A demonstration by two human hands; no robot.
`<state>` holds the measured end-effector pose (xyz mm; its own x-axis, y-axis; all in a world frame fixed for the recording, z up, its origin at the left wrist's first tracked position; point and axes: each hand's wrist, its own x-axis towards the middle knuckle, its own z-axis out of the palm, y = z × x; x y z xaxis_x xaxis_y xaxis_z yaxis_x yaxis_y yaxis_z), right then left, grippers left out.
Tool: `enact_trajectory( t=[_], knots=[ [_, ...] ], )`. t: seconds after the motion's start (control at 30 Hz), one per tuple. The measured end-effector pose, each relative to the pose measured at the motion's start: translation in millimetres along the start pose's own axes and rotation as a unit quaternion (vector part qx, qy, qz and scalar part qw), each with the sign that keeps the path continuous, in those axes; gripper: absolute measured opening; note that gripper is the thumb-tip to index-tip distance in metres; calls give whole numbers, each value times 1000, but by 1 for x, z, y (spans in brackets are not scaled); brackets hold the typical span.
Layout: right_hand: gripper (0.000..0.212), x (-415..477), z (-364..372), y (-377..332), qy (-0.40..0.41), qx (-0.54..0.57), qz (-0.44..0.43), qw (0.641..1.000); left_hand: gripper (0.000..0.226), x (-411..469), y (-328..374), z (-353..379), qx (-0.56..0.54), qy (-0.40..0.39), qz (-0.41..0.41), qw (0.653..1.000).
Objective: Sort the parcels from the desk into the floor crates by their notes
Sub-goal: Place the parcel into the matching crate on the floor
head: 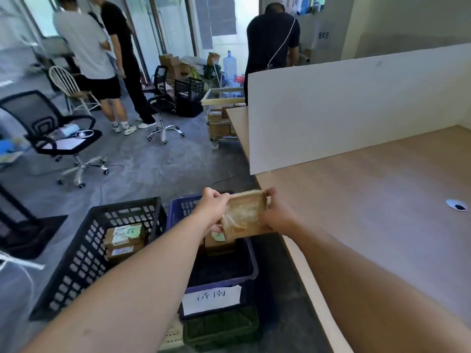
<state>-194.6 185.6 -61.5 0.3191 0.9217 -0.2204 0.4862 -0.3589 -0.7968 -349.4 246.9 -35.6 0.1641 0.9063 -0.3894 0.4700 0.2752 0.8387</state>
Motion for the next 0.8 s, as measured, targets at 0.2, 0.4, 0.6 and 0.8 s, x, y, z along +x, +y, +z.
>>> enact_trajectory(
  t=[0.2,0.4,0.6,0.8],
  knots=[
    [68,27,31,-26,-104,53,-48,992,24,11,-20,-35,-43,94,-30,994],
    [56,39,88,-68,-125,-2,-81,989,83,12,-51,-97,-82,110,-31,990],
    [78,45,152,-115,-146,-33,-142,978,93,20,-90,-171,-56,111,-4,992],
    [55,51,228,-174,-155,-80,-151,973,73,35,-129,-260,21,106,46,993]
  ],
)
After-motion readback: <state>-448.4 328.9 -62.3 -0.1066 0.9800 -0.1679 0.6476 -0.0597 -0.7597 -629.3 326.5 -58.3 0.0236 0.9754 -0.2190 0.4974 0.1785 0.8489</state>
